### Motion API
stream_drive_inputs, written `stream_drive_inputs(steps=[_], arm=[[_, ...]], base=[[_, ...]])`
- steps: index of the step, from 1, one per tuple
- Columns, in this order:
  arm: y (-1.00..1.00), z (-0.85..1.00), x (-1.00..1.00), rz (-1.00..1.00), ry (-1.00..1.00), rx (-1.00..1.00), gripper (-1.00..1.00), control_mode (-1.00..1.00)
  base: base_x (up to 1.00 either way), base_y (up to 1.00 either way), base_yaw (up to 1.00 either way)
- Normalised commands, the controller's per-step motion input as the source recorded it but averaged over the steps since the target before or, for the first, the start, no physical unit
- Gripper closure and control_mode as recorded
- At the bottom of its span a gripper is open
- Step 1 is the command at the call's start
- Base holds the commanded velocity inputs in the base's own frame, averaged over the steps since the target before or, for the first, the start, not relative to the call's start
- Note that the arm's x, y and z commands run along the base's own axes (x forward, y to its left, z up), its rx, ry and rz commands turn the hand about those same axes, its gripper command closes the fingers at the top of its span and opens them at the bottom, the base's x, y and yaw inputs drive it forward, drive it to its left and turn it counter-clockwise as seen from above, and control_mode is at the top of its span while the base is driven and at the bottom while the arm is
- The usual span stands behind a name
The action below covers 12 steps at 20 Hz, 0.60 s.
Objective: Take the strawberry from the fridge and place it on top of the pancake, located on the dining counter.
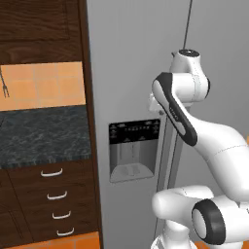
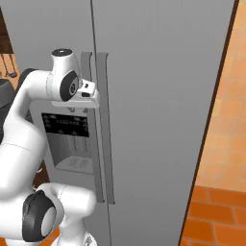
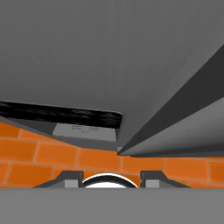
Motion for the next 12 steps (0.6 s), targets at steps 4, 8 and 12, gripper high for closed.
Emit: stream_drive_inputs(steps=[4, 8, 12], arm=[[-0.01, 0.00, -0.03, 0.00, 0.00, 0.00, -1.00, 1.00], [0.00, 0.00, 0.00, 0.00, 0.00, 0.00, -1.00, 1.00], [0.00, 0.00, 0.00, 0.00, 0.00, 0.00, -1.00, 1.00]], base=[[-0.07, -0.07, -0.02], [-0.32, -0.29, -0.11], [-0.21, -0.38, -0.10]])
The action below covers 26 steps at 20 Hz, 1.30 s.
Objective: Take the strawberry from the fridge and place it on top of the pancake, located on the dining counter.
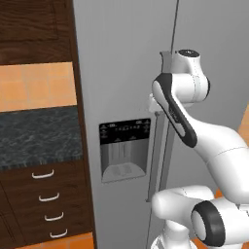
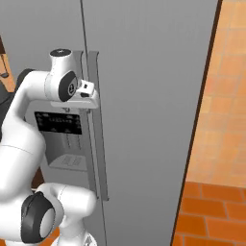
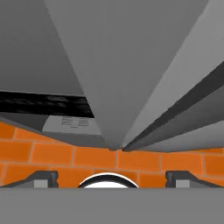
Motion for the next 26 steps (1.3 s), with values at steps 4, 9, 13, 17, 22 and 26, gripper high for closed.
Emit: stream_drive_inputs(steps=[4, 9, 13, 17, 22, 26], arm=[[0.00, 0.00, 0.00, 0.00, 0.00, 0.00, -1.00, 1.00], [0.00, 0.00, 0.00, 0.00, 0.00, 0.00, -1.00, 1.00], [0.00, 0.00, 0.00, 0.00, 0.00, 0.00, -1.00, 1.00], [0.00, 0.00, 0.00, 0.00, 0.00, 0.00, -1.00, 1.00], [0.00, 0.00, 0.00, 0.00, 0.00, 0.00, -1.00, 1.00], [0.00, 0.00, 0.00, 0.00, 0.00, 0.00, -1.00, 1.00]], base=[[0.00, -0.43, -0.02], [0.00, -0.10, 0.00], [-0.33, 0.00, 0.00], [-0.56, 0.00, 0.00], [-0.62, -0.08, 0.00], [-0.51, -0.13, 0.00]])
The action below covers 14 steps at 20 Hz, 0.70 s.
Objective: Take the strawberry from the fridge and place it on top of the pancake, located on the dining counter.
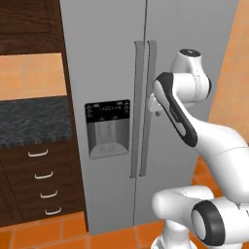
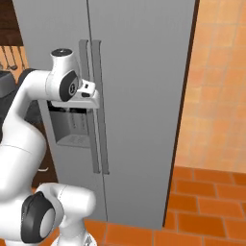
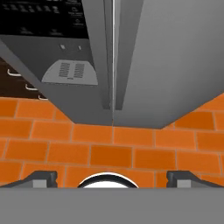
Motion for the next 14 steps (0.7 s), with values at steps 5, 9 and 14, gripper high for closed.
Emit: stream_drive_inputs(steps=[5, 9, 14], arm=[[0.00, 0.00, 0.00, 0.00, 0.00, 0.00, -1.00, 1.00], [0.00, 0.00, 0.00, 0.00, 0.00, 0.00, -1.00, 1.00], [0.00, 0.00, 0.00, 0.00, 0.00, 0.00, -1.00, 1.00]], base=[[-0.31, -0.09, 0.00], [-0.23, -0.14, 0.00], [-0.09, -0.10, 0.00]])
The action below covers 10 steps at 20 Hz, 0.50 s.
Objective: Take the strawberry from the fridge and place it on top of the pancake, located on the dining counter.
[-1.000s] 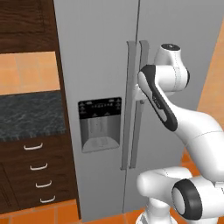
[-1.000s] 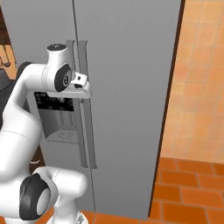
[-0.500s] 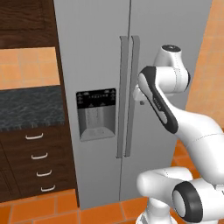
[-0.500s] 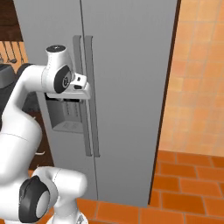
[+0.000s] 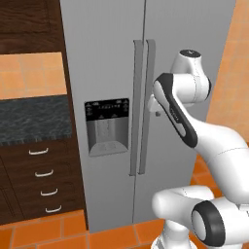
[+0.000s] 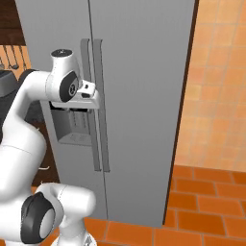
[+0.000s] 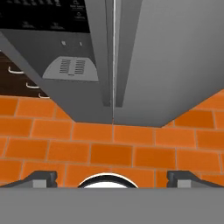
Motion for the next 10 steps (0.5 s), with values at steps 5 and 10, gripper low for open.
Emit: stream_drive_inputs(steps=[5, 10], arm=[[-0.16, 0.00, 0.33, 0.04, -0.13, 0.02, -1.00, -1.00], [-0.07, 0.00, 0.86, 0.09, -0.22, 0.02, -1.00, -1.00]], base=[[0.00, -0.02, 0.00], [0.00, 0.00, 0.00]])
